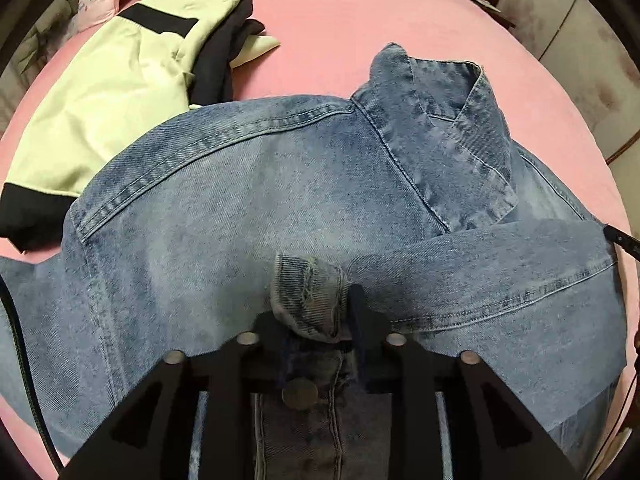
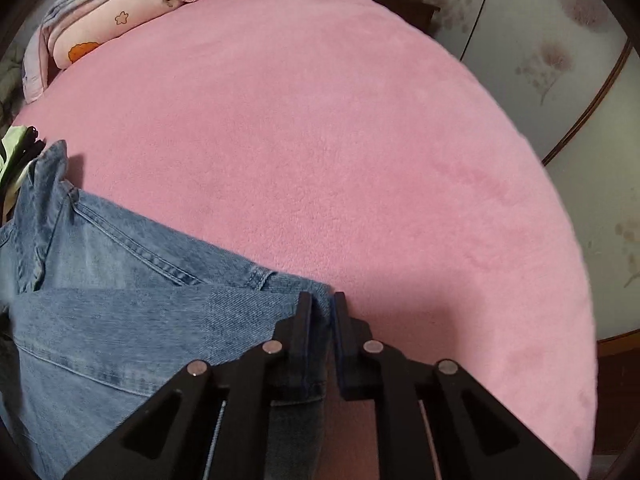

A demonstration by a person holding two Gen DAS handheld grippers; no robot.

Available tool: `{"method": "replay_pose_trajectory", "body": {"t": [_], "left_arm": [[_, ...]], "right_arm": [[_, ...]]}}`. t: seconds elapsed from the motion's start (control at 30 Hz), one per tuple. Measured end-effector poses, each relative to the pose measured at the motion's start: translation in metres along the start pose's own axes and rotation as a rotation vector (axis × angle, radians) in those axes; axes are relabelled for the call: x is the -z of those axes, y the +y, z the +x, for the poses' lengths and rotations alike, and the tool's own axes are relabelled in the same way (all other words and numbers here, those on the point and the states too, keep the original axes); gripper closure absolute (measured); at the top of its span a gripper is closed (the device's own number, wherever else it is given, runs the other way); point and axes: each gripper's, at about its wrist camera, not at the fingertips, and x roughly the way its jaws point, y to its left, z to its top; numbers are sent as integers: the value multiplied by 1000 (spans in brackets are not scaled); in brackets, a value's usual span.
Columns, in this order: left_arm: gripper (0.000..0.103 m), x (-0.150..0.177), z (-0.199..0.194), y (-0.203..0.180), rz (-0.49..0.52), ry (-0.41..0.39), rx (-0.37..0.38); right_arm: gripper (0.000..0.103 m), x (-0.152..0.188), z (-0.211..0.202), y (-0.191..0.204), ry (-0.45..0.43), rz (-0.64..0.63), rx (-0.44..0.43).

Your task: Fold large clothes

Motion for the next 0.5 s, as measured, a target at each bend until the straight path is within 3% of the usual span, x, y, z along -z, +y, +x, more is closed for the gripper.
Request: {"method": "replay_pose_trajectory", "body": {"t": [0.1, 0.23, 0.5], "left_arm": [[56, 0, -20, 1, -11, 11, -20], [30, 11, -79, -3, -31, -57, -77], [23, 45, -201, -20, -59, -160, -141]], "right_arm": [[91, 4, -27, 5, -14, 7, -25], [91, 19, -76, 22, -30, 1, -105], [91, 47, -180, 62, -36, -37, -201]]}}
